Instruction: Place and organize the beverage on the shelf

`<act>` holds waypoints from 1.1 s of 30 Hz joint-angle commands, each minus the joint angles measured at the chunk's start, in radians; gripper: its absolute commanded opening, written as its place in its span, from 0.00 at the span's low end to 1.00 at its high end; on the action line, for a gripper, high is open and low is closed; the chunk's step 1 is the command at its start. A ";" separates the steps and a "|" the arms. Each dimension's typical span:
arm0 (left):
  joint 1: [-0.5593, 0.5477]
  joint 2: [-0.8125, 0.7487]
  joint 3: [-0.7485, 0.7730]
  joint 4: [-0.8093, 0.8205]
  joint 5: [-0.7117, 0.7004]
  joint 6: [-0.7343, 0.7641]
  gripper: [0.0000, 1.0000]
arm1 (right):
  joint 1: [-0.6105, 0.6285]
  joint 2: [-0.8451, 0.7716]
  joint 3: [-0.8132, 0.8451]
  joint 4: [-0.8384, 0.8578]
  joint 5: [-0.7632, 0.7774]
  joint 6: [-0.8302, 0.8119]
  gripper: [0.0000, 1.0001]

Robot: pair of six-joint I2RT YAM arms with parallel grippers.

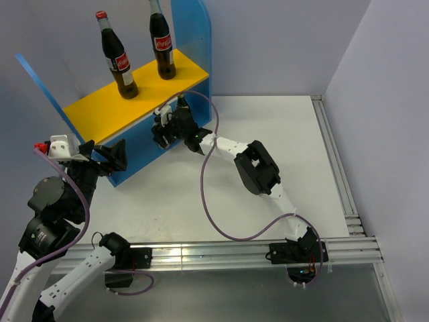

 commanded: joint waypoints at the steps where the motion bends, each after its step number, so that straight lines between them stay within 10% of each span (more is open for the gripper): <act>1: 0.003 -0.012 0.006 0.019 0.008 0.012 0.98 | -0.005 -0.003 0.119 0.089 0.065 0.023 0.41; 13: 0.004 -0.026 0.000 0.022 0.005 0.017 0.99 | -0.004 0.007 0.128 0.114 0.066 -0.007 0.47; 33: 0.004 -0.018 0.003 0.017 0.012 0.011 0.98 | -0.002 -0.035 0.056 0.116 0.066 0.017 0.91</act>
